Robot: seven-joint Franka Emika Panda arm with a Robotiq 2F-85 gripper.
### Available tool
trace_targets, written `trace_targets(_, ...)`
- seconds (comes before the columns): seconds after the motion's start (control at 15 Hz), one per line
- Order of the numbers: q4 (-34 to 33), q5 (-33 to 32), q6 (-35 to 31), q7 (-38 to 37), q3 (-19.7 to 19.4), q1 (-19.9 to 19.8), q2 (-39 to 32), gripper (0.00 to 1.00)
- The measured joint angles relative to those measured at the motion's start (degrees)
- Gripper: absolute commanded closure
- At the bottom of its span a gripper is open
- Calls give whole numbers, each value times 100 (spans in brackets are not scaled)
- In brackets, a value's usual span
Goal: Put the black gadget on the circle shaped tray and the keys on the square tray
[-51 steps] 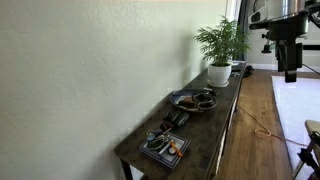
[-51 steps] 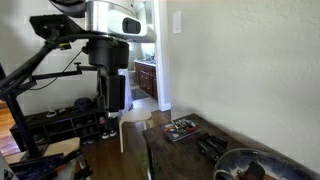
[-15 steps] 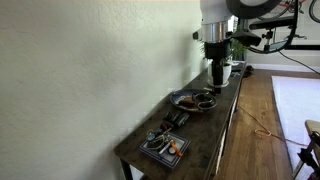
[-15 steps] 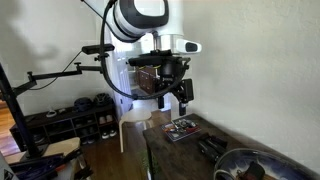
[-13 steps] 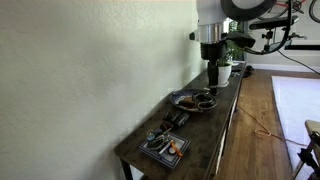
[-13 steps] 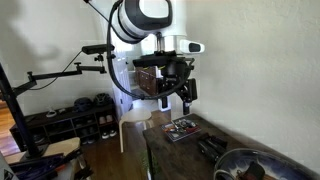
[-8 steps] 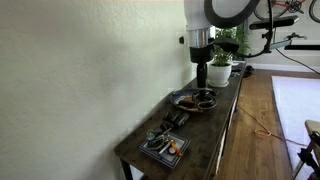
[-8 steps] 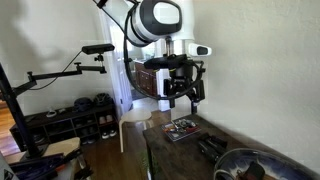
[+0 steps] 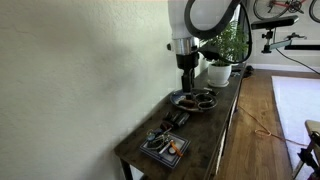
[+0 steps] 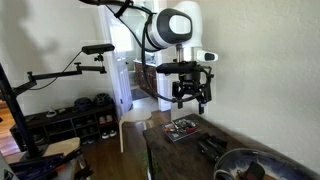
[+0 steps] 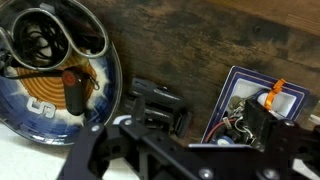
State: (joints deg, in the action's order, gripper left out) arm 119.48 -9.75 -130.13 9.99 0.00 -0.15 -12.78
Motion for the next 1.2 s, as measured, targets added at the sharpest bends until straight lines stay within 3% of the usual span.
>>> trace_targets(0.53, -66, 5, -12, -67, -1, -2, -118, 0)
trace_targets(1.2, -1022, 1, -315, -587, -1, 0, -1234, 0)
